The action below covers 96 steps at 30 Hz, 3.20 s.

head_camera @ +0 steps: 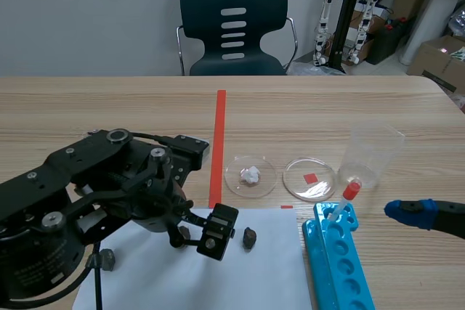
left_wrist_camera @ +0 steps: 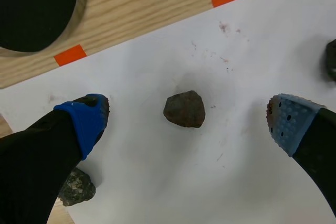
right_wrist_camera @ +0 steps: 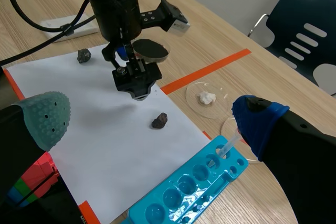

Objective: Put the middle mineral back

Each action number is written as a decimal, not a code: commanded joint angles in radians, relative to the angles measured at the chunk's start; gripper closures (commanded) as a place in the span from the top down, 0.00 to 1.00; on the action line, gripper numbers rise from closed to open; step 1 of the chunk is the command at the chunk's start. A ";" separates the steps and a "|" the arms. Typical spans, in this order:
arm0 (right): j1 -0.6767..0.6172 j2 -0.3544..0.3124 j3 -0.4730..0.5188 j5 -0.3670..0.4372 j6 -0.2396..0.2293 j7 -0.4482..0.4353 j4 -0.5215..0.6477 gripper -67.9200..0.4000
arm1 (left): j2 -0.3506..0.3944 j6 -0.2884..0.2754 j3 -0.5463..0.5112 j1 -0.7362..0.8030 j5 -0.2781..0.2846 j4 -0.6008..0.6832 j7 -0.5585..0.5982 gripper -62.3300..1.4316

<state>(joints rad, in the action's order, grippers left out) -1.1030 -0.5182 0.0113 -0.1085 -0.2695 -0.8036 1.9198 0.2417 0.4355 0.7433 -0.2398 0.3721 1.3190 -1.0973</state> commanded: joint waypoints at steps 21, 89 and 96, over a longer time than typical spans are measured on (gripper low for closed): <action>0.003 -0.003 0.005 0.010 0.000 -0.011 0.014 0.96 | 0.228 0.023 -0.005 0.277 0.028 0.306 0.771 1.00; 0.003 -0.003 0.005 0.010 0.000 -0.011 0.014 0.96 | 0.243 -0.064 -0.005 0.328 0.028 0.306 0.981 1.00; 0.003 -0.003 0.005 0.010 0.000 -0.011 0.014 0.96 | 0.243 -0.064 -0.005 0.328 0.028 0.306 0.981 1.00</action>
<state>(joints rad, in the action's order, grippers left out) -1.1030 -0.5182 0.0113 -0.1085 -0.2695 -0.8036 1.9198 0.4877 0.3695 0.7429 0.0887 0.4019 1.6203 -0.1299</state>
